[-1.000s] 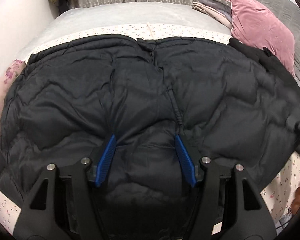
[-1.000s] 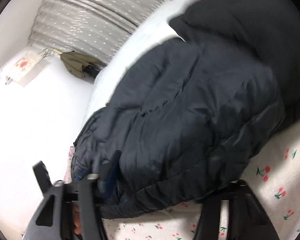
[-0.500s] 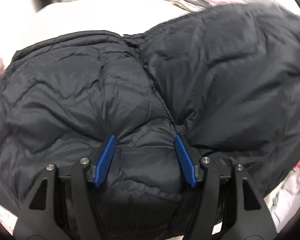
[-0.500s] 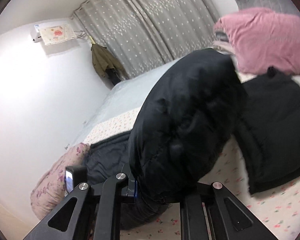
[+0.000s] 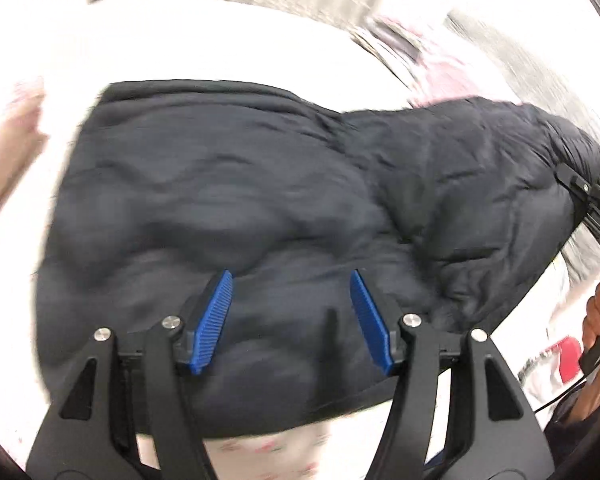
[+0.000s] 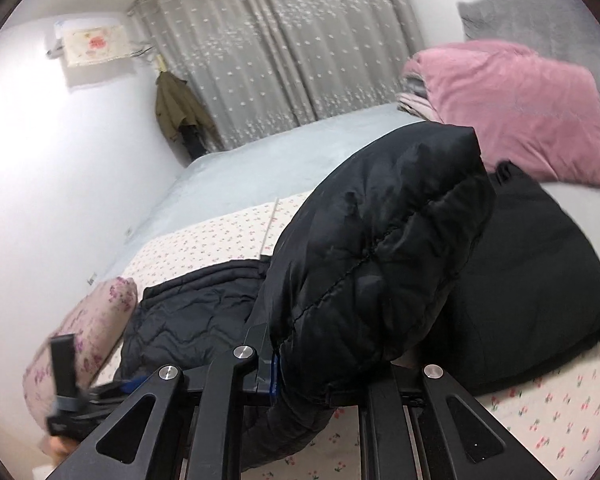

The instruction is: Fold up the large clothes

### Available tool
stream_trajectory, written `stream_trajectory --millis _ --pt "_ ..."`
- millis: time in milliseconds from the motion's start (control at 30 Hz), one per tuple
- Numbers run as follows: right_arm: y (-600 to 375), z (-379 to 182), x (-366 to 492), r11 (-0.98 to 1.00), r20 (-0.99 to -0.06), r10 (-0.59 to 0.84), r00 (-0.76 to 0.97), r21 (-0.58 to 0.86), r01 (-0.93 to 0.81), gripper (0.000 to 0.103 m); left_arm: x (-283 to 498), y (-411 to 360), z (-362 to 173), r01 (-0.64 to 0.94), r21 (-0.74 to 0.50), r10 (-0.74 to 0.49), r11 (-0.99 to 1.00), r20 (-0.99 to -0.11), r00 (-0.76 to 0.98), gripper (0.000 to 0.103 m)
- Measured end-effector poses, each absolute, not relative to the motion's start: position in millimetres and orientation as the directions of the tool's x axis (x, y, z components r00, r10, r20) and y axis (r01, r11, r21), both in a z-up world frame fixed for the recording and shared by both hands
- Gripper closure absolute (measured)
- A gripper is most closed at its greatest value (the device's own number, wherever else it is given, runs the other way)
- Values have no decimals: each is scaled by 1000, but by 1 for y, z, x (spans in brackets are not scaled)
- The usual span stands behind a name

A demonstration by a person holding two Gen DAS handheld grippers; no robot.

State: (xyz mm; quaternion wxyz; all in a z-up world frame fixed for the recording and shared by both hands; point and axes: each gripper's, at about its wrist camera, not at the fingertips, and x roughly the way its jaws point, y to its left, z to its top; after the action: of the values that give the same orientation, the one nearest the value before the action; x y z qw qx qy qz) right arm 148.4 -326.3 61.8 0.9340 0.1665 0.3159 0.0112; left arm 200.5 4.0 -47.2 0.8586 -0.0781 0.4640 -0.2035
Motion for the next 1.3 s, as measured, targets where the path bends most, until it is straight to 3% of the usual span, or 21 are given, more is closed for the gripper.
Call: stream_trajectory --millis 233,467,733,833,1033,1100,1167,1233,1300 --pt "-264 70 148 983 -576 149 804 171 -59 89 198 59 -98 170 -394 -425 903 -768 479 40" --pt "-165 79 168 967 -590 180 787 -40 -251 88 184 81 -94 176 -470 -490 865 -716 498 40" --pt "-15 12 191 771 -723 210 658 -291 -566 86 155 147 -106 96 -591 -538 801 -640 548 40" --pt "16 -25 208 726 -784 216 582 -270 -633 79 140 173 -105 48 -593 -505 804 -638 581 40" --pt "20 -54 226 726 -821 286 495 -151 -671 61 130 199 -112 -17 -569 -458 822 -678 575 40" --pt "22 -61 223 701 -829 286 481 -161 -695 43 132 194 -111 -20 -562 -449 827 -682 578 40" --pt "24 -64 212 666 -836 264 482 -204 -718 36 136 187 -108 -28 -561 -443 827 -683 581 40" --pt "29 -58 192 631 -836 239 494 -253 -733 36 140 184 -105 -44 -566 -437 823 -681 587 40" --pt "22 -36 175 620 -823 317 472 -197 -760 36 144 185 -106 -59 -567 -424 822 -677 602 40"
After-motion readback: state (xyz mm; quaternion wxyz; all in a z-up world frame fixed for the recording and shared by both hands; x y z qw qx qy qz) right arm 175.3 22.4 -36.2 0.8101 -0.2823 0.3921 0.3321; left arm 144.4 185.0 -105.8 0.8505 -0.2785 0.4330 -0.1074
